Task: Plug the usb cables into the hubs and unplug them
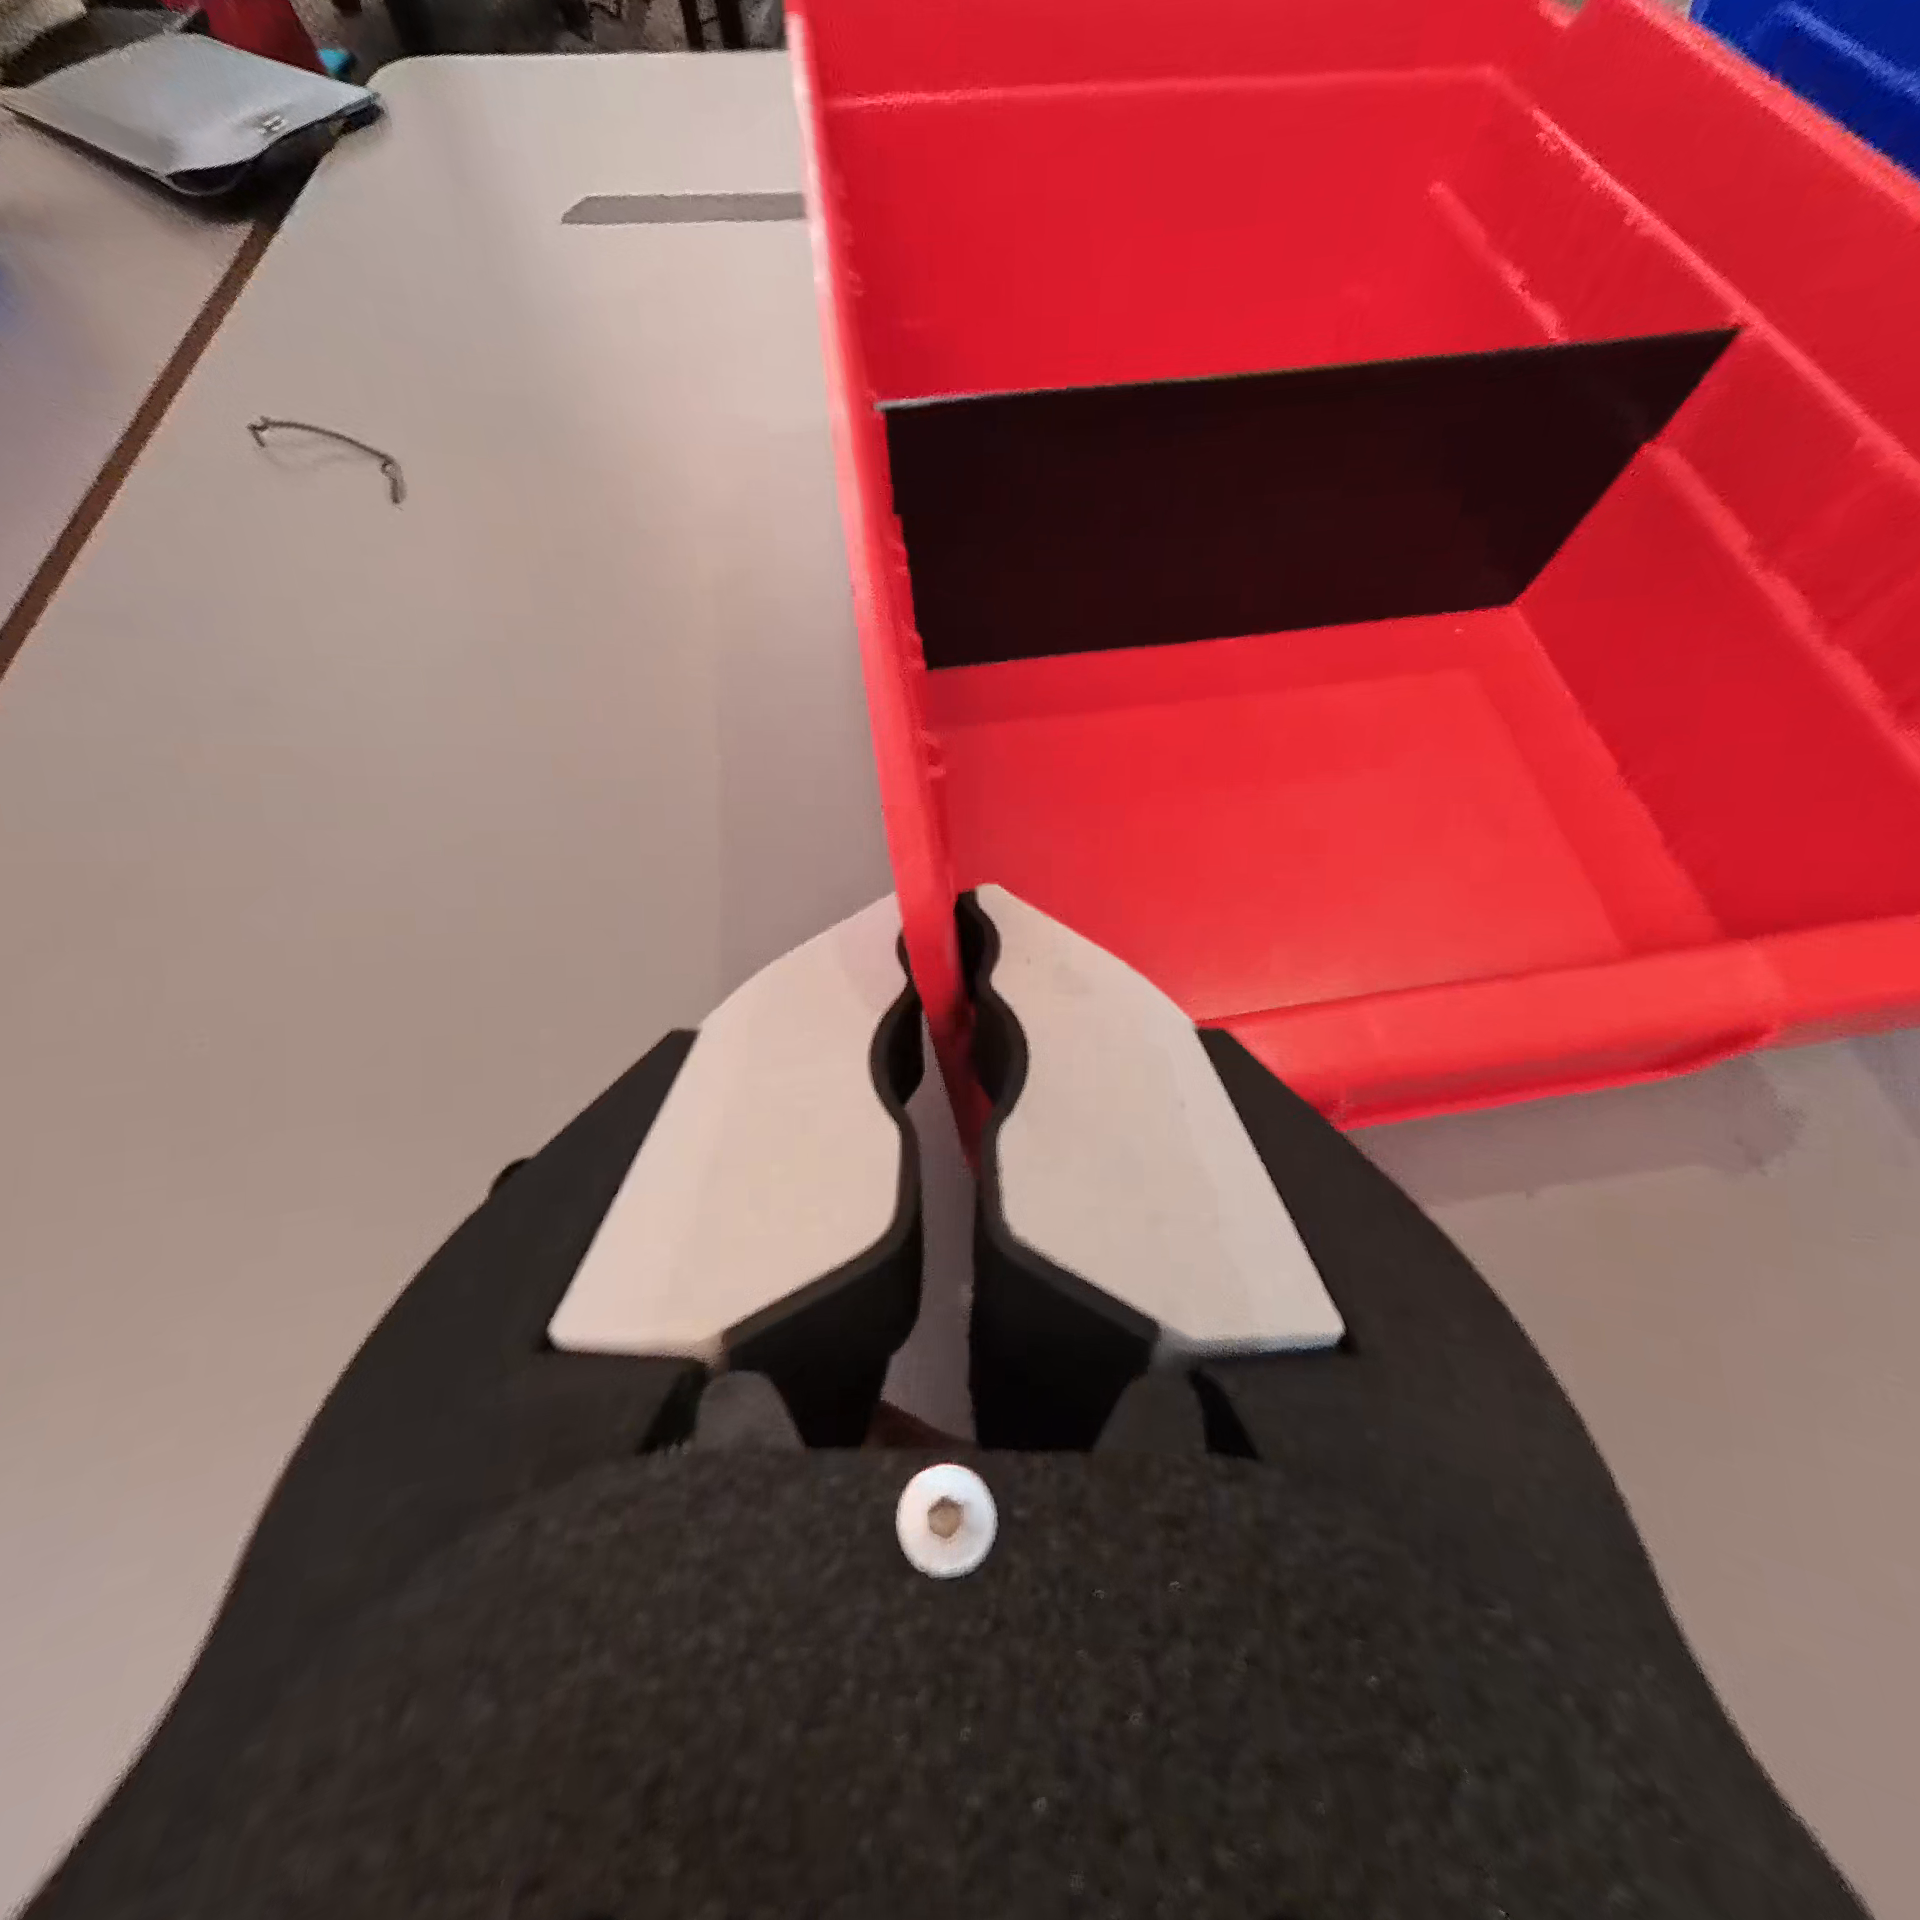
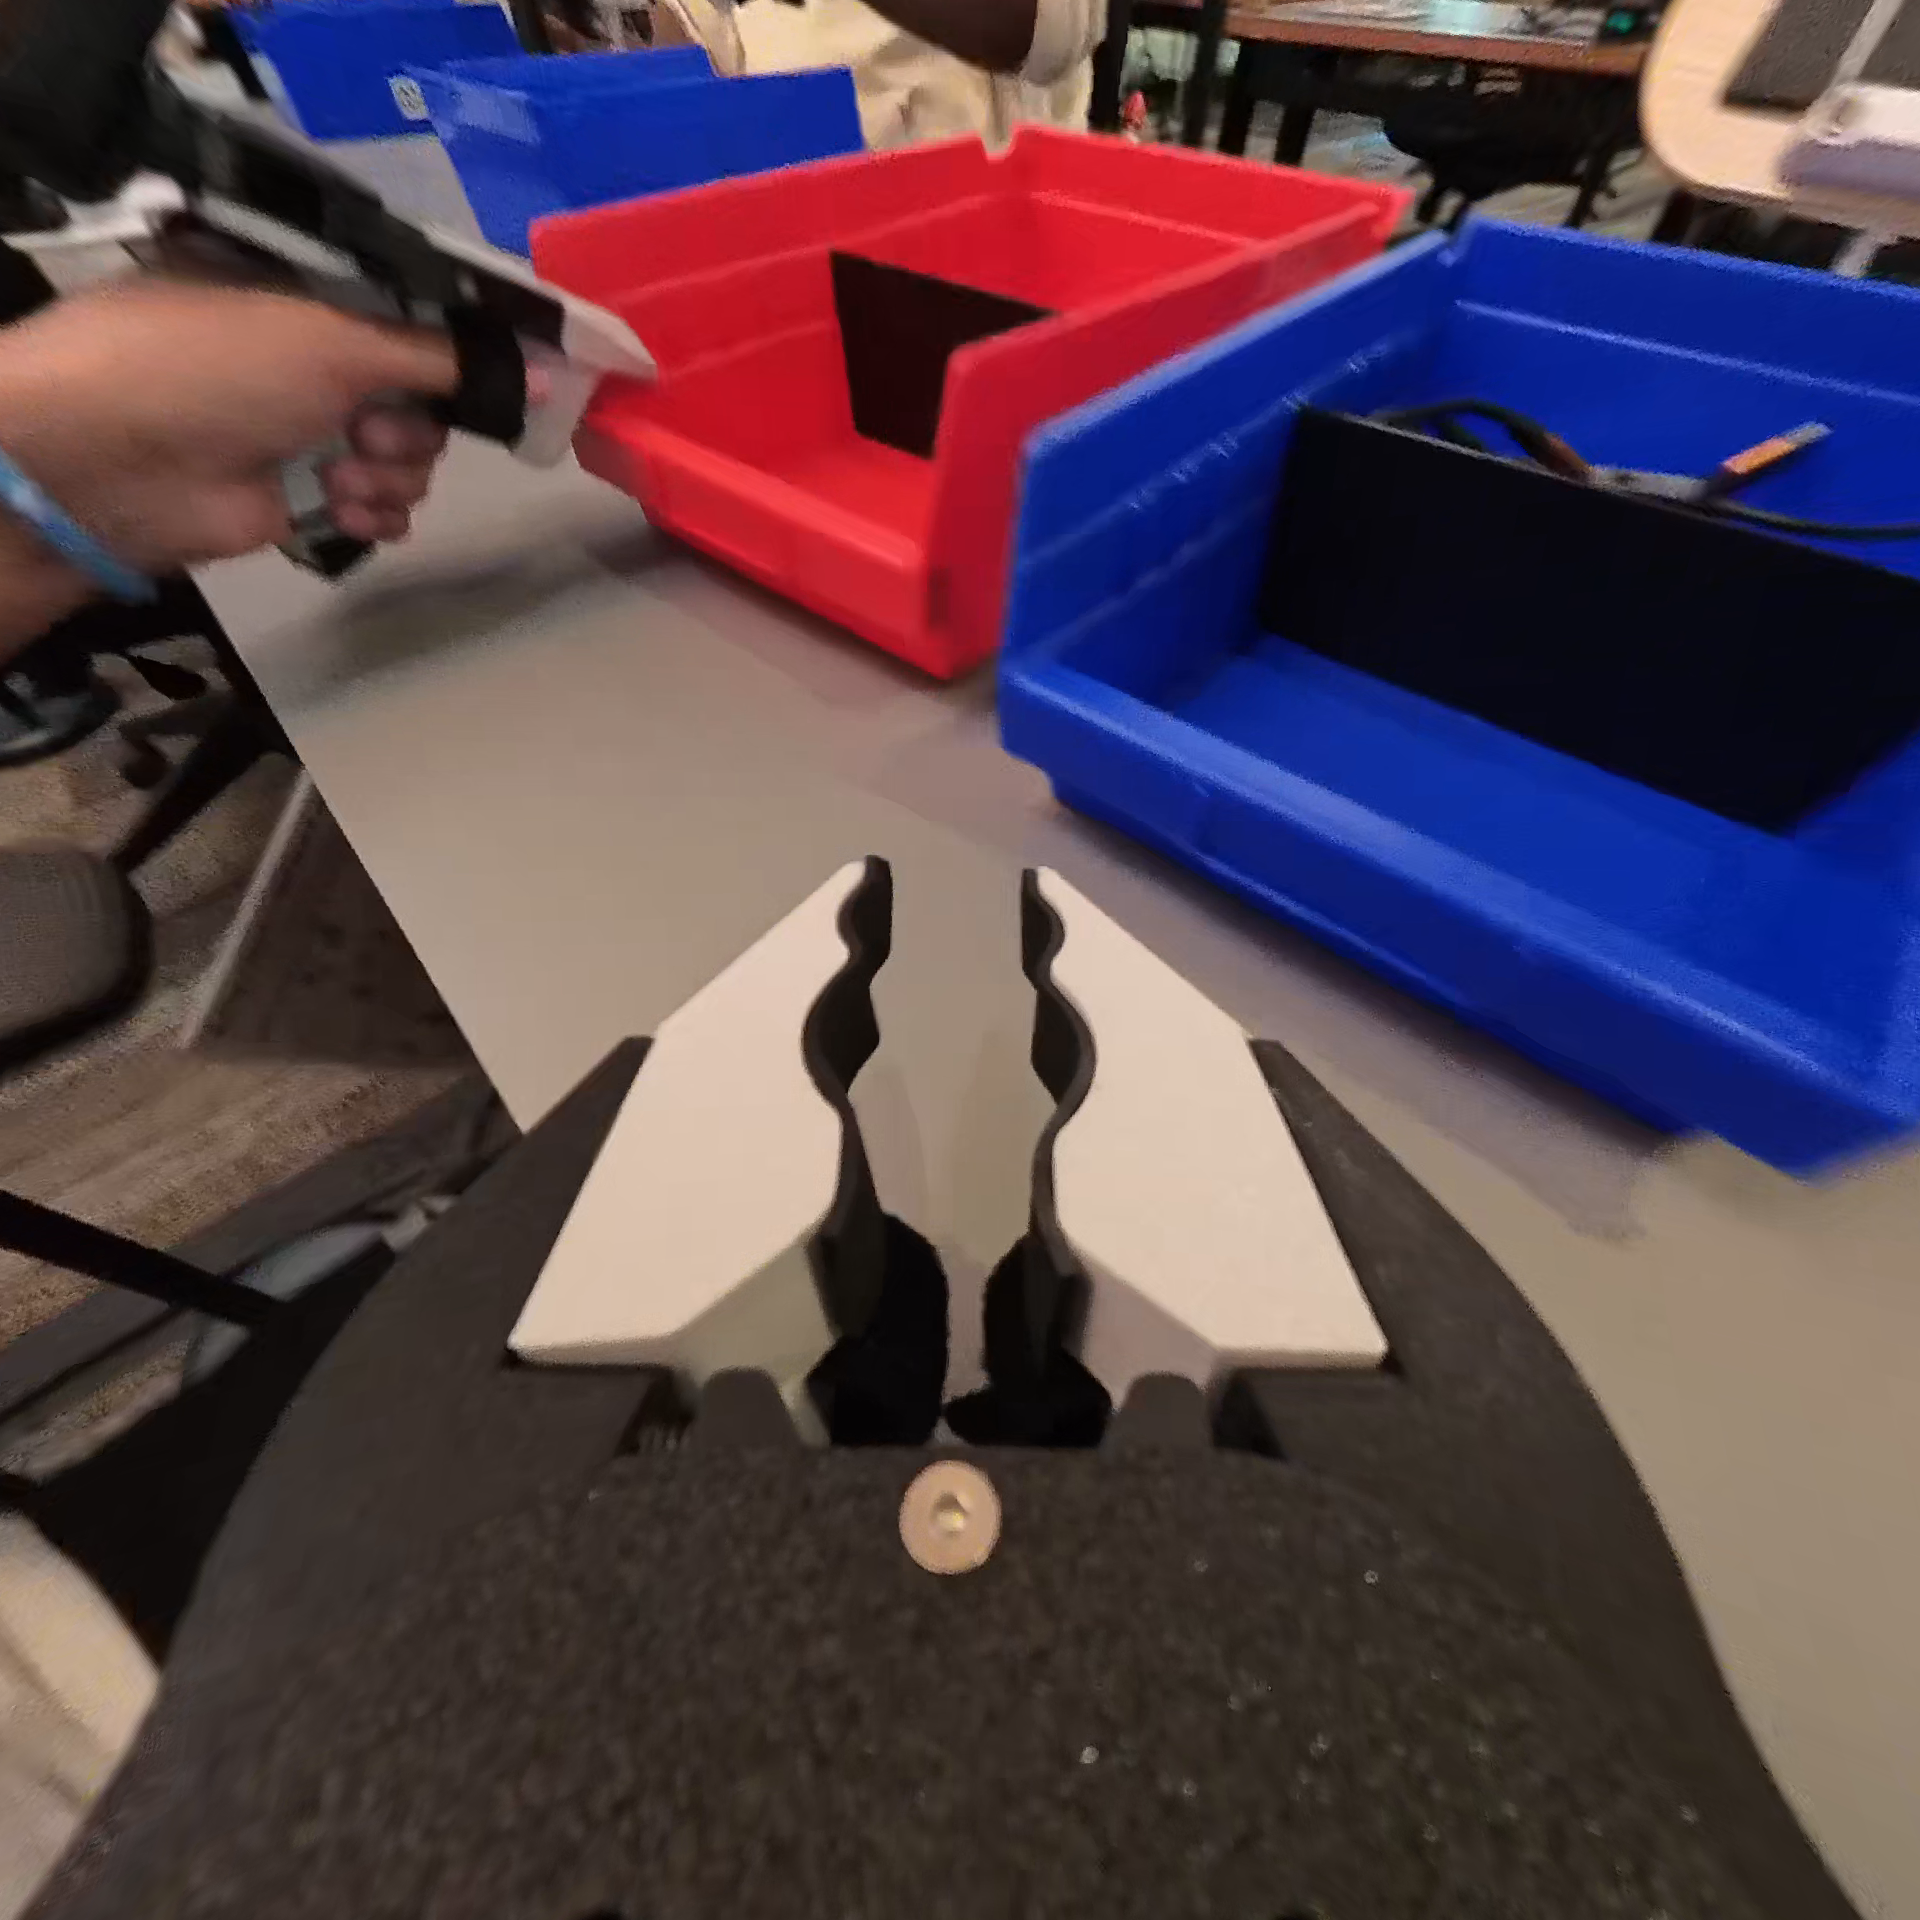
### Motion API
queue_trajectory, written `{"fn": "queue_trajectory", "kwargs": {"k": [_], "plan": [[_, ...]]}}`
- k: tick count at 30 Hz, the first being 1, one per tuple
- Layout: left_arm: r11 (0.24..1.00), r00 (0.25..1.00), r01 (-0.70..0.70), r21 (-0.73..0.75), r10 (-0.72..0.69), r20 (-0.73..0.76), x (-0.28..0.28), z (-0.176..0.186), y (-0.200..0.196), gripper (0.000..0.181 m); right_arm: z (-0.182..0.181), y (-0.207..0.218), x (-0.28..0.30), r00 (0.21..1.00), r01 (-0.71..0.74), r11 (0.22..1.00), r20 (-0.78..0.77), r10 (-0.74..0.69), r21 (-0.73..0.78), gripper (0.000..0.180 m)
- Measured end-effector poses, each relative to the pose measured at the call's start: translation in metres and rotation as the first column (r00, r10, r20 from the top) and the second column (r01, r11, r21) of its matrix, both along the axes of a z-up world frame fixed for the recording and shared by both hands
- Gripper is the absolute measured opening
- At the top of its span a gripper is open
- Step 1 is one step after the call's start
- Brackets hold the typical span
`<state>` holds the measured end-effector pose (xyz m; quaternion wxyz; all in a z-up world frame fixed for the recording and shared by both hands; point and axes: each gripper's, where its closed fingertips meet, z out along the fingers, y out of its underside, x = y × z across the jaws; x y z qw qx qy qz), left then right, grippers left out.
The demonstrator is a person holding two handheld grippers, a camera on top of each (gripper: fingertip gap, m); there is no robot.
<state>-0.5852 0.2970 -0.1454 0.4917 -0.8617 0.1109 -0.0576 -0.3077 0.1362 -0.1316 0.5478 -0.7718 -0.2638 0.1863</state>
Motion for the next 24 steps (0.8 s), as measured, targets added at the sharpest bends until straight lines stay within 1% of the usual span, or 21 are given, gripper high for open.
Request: {"fn": "queue_trajectory", "kwargs": {"k": [2,3,6,9,11,12,14,16,17,21,24], "plan": [[0.999,1.0,0.025,0.021,-0.025,-0.016,0.006,-0.001,-0.02,0.006,0.009,0.013,-0.034,1.0,-0.022,1.0,-0.02,0.022,0.01,0.03],[0.999,1.0,0.029,0.025,-0.029,-0.01,0.008,-0.002,-0.032,0.008,0.011,0.023,-0.047,1.0,-0.009,1.0,-0.029,0.009,0.011,0.033],[1.0,1.0,0.002,0.023,-0.003,0.01,0.01,-0.004,-0.062,0.008,0.004,0.052,-0.072,0.994,0.1,0.994,-0.039,-0.102,-0.049,0.047],[1.0,1.0,-0.024,0.011,0.025,-0.01,0.007,-0.005,-0.083,0.007,-0.01,0.076,-0.079,0.97,0.238,0.966,-0.026,-0.242,-0.103,0.045],[1.0,1.0,-0.024,0.003,0.024,-0.008,0.007,-0.005,-0.094,0.007,-0.015,0.086,-0.083,0.957,0.282,0.949,-0.027,-0.289,-0.142,0.035],[1.0,1.0,-0.016,0.001,0.017,-0.014,0.008,-0.005,-0.099,0.007,-0.013,0.087,-0.089,0.96,0.262,0.954,-0.058,-0.273,-0.147,0.027],[1.0,0.998,-0.018,0.004,0.018,-0.063,0.009,-0.005,-0.109,0.007,-0.01,0.085,-0.092,0.953,0.274,0.949,-0.089,-0.29,-0.158,0.02],[0.999,0.991,-0.038,0.015,0.039,-0.128,0.007,-0.004,-0.119,0.007,-0.012,0.081,-0.092,0.954,0.28,0.946,-0.063,-0.293,-0.166,0.014],[0.999,0.99,-0.045,0.02,0.047,-0.135,0.007,-0.003,-0.125,0.007,-0.011,0.079,-0.091,0.955,0.282,0.945,-0.051,-0.294,-0.166,0.011],[0.998,0.983,-0.061,0.031,0.065,-0.172,0.007,0.006,-0.147,0.007,0.003,0.068,-0.091,0.955,0.292,0.949,-0.021,-0.296,-0.12,0.007],[0.993,0.968,-0.079,0.082,0.097,-0.231,0.006,0.026,-0.161,0.007,0.018,0.062,-0.093,0.96,0.278,0.958,-0.014,-0.28,-0.069,0.006]]}}
